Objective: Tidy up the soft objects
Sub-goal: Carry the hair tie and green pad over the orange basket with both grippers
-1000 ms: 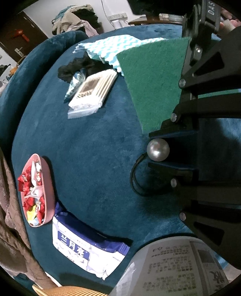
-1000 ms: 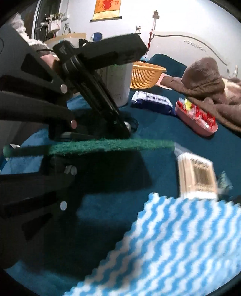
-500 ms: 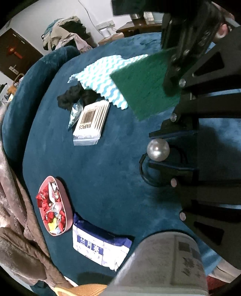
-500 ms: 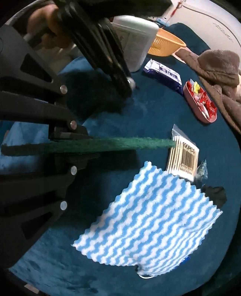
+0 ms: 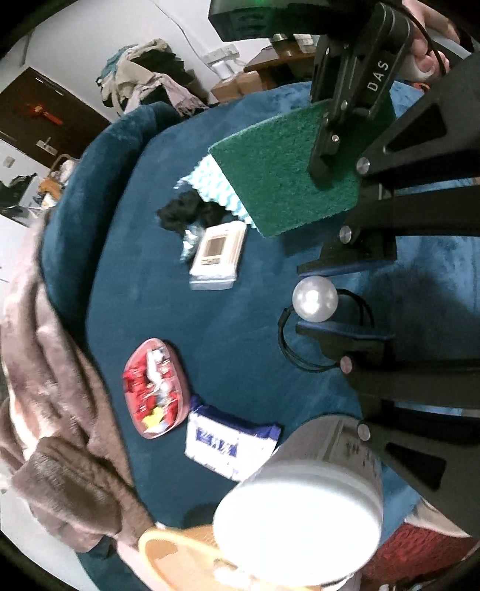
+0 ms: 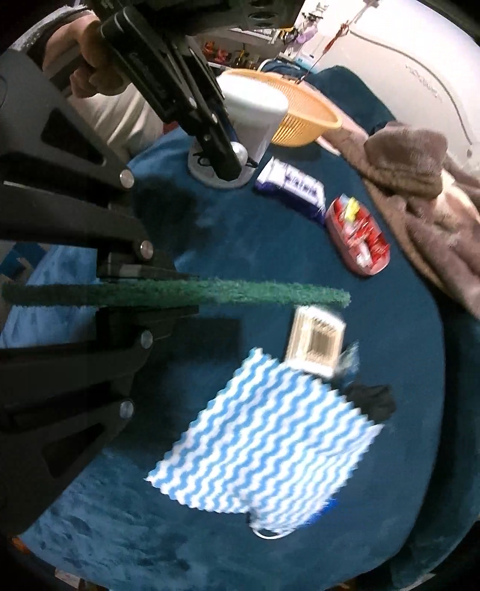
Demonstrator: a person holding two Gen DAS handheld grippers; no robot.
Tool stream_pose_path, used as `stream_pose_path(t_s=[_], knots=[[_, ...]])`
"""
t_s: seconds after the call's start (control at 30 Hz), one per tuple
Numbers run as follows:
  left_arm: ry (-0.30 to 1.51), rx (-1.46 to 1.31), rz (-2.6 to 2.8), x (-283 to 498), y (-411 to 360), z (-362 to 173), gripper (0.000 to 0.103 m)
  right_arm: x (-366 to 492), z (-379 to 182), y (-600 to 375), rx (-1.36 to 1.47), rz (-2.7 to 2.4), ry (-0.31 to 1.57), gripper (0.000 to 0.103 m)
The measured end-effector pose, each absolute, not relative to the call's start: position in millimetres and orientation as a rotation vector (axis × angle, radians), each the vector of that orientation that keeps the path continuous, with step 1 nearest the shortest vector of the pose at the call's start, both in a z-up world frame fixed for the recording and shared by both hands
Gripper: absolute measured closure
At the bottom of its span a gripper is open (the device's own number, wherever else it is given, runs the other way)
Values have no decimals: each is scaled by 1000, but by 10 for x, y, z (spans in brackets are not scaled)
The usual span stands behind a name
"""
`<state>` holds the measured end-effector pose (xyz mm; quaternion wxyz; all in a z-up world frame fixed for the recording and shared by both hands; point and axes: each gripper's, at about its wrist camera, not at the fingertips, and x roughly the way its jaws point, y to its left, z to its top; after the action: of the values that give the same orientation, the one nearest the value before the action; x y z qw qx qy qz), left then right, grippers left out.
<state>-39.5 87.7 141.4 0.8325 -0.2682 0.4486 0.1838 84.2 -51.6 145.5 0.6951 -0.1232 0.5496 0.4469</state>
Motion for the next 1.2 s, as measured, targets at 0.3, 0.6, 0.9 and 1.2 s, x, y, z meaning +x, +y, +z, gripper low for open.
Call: stream_pose_path(t_s=[0.3,0.6,0.9,1.2], knots=[[865,-551,441,-661,999,1900,80,610,1994,-274,-257,1080,1105,95],[760,-559,488,-1002,1181,2260,80,370,2267,-25,-267,1147,1053,95],[678,-611,574,-1445,1509,2454,80,125,2485,283,-269,1225,1005,95],[637,-678,682,-1904,1918,2439,80,-91,2584,697,-293,1309,969,95]])
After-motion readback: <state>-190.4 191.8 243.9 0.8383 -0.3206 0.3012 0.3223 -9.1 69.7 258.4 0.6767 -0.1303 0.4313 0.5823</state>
